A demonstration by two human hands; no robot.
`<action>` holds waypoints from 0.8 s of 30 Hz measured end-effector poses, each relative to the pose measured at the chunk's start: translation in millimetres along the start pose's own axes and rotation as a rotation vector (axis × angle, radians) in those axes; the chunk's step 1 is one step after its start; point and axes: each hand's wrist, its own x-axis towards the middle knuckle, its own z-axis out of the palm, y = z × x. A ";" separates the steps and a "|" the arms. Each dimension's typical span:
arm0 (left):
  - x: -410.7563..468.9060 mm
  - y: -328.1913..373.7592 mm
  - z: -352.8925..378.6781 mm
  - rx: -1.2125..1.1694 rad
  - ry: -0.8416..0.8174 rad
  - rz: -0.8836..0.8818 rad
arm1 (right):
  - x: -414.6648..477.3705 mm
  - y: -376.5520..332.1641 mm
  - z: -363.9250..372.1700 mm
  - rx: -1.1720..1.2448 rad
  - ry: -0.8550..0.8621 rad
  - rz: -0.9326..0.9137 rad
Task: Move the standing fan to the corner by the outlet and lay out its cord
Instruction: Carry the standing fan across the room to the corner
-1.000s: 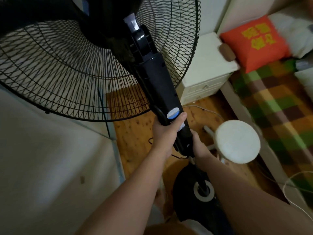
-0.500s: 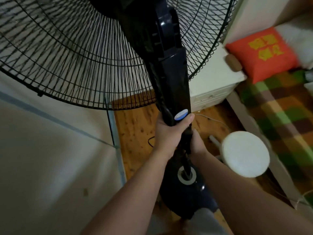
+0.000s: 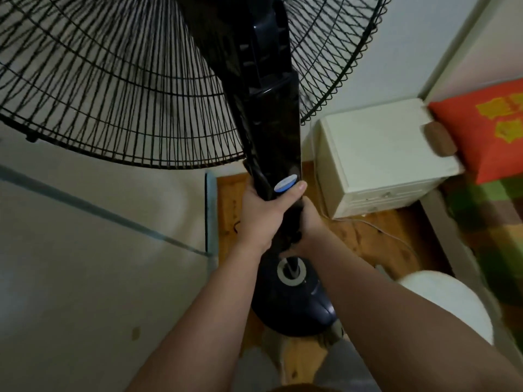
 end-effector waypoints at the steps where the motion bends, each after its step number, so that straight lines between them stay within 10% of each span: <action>1: 7.9 3.0 5.1 0.009 0.023 -0.005 | 1.6 -11.7 0.8 -0.002 -0.051 0.036; 24: 196.8 -33.7 -32.9 0.215 0.092 -0.069 | 193.6 -79.0 67.8 0.051 -0.019 -0.046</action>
